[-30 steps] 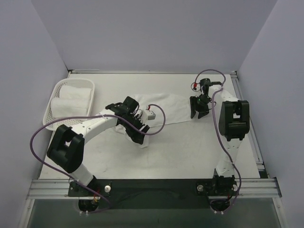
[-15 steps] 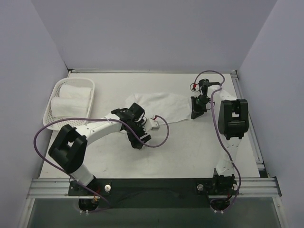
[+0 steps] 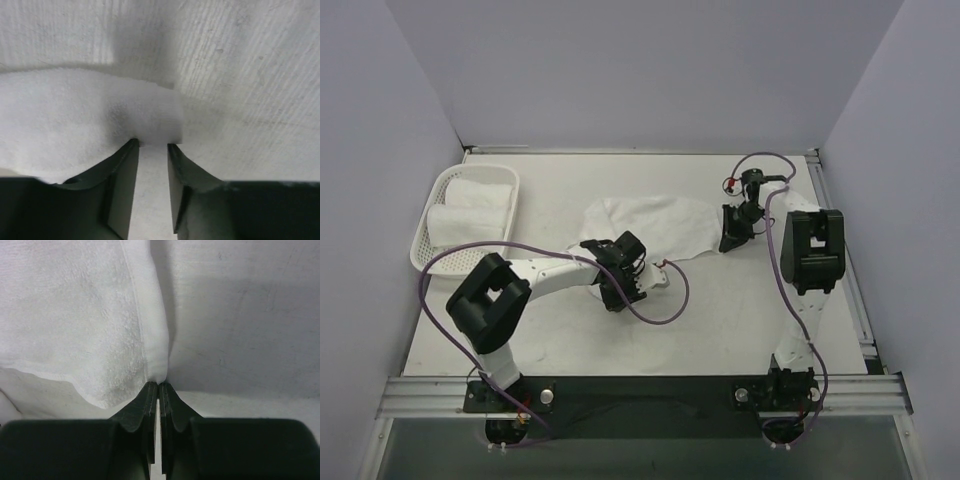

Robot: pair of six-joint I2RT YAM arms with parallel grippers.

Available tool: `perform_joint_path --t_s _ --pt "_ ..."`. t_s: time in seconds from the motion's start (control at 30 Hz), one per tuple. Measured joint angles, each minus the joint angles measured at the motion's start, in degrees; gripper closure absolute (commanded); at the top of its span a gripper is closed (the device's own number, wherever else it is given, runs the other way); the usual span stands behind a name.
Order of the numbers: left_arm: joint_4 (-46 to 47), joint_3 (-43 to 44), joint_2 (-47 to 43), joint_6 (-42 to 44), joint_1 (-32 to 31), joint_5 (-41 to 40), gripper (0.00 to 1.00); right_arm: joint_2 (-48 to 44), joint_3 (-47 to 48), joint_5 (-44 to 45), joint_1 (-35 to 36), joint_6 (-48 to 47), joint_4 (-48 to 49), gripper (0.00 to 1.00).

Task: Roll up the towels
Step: Flatten the towel

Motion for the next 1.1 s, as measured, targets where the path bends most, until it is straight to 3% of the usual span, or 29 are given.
perform_joint_path --t_s 0.1,0.17,0.3,0.47,0.5,0.53,0.57,0.67,0.9,1.1 --pt "0.94 0.24 0.28 -0.24 0.02 -1.62 0.88 -0.68 -0.87 -1.07 -0.70 0.02 0.20 1.00" --pt "1.03 0.26 0.20 -0.24 0.57 -2.08 0.99 -1.57 -1.44 -1.75 -1.55 0.04 0.13 1.00" --pt "0.07 0.44 -1.38 -0.63 3.63 -1.18 1.00 -5.09 -1.95 -3.41 -5.49 0.22 0.11 1.00" --pt "-2.40 2.43 -6.71 -2.69 13.35 3.23 1.00 -10.99 -1.97 -5.03 -13.18 0.17 0.15 1.00" --pt "-2.64 2.93 -7.93 -2.78 15.06 3.69 0.94 -11.87 -1.97 -5.16 -14.60 0.13 0.15 1.00" --pt "-2.82 3.28 -9.09 -2.75 16.09 4.15 0.76 -12.50 -1.97 -5.20 -16.02 0.04 0.11 1.00" --pt "-2.99 3.48 -10.10 -2.43 16.44 4.46 0.64 -12.98 -1.97 -5.22 -17.11 -0.02 0.00 1.00" --pt "-3.89 3.58 -11.63 -3.13 13.79 5.22 0.45 -13.25 -2.25 -5.33 -18.43 -0.22 -0.39 1.00" --pt "-3.48 5.03 -7.06 -5.25 -3.69 2.75 0.43 -13.25 -6.88 -6.05 -17.33 -1.09 -1.70 1.00" --pt "-2.60 15.06 4.79 -6.64 -11.04 0.68 0.43 -13.27 -9.31 -5.97 -17.70 -1.97 -2.14 1.00"
